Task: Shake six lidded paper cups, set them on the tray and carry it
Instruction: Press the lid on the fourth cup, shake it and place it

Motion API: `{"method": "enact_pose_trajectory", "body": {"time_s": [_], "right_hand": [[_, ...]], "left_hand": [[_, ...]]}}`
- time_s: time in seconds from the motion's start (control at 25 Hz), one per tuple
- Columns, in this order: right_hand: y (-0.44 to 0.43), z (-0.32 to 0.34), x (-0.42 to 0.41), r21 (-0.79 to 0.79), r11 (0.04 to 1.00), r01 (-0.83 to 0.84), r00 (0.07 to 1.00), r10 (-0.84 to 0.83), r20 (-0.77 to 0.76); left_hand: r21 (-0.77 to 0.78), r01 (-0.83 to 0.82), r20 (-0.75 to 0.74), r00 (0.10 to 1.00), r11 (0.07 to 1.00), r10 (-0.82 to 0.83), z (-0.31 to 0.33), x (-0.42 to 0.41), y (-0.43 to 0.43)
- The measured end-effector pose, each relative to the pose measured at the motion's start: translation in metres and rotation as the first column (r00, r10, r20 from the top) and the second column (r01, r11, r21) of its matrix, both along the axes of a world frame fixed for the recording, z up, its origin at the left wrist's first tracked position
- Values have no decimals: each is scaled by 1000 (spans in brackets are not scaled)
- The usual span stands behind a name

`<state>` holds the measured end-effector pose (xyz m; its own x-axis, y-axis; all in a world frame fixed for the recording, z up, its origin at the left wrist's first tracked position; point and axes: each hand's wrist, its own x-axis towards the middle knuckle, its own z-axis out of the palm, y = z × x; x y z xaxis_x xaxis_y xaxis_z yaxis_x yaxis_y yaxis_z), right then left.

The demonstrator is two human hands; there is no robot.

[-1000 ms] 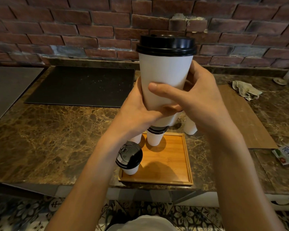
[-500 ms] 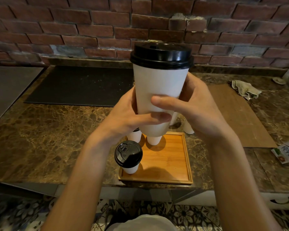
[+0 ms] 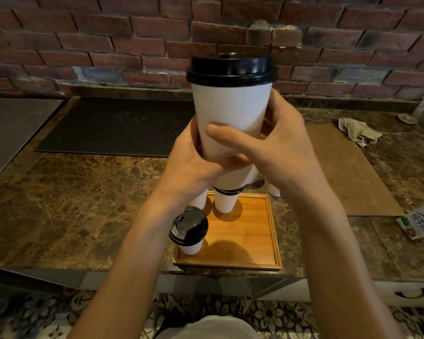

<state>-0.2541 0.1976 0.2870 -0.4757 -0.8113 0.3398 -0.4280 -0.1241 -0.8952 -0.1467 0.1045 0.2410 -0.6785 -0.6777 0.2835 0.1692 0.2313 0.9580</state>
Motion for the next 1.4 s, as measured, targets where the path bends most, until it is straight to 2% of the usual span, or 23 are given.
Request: {"method": "enact_pose_trajectory", "body": {"time_s": [0.16, 0.4, 0.56, 0.72, 1.0, 1.16, 1.4], "right_hand": [[-2, -5, 7, 0, 993, 116, 993, -116, -25], [1, -1, 3, 3, 994, 110, 993, -110, -44], [3, 3, 0, 10, 1000, 28, 999, -28, -41], [8, 3, -7, 15, 996, -87, 996, 87, -18], [12, -6, -10, -35, 980, -196, 971, 199, 135], [13, -8, -11, -21, 976, -216, 968, 217, 129], [12, -3, -9, -9, 984, -179, 978, 179, 109]], "left_hand": [[-36, -61, -32, 998, 997, 60, 0, -4, 6], [-41, -1, -14, 1000, 999, 1, 1, -2, 5], [-21, 48, 10, 999, 999, -48, 4, 3, 3], [30, 169, 43, 984, 985, -170, 4, 12, -4], [88, 302, 29, 952, 949, -305, 2, 19, -5], [99, 297, 16, 954, 950, -300, 2, 19, -3], [66, 196, 41, 979, 978, -199, 1, 16, -3]]}}
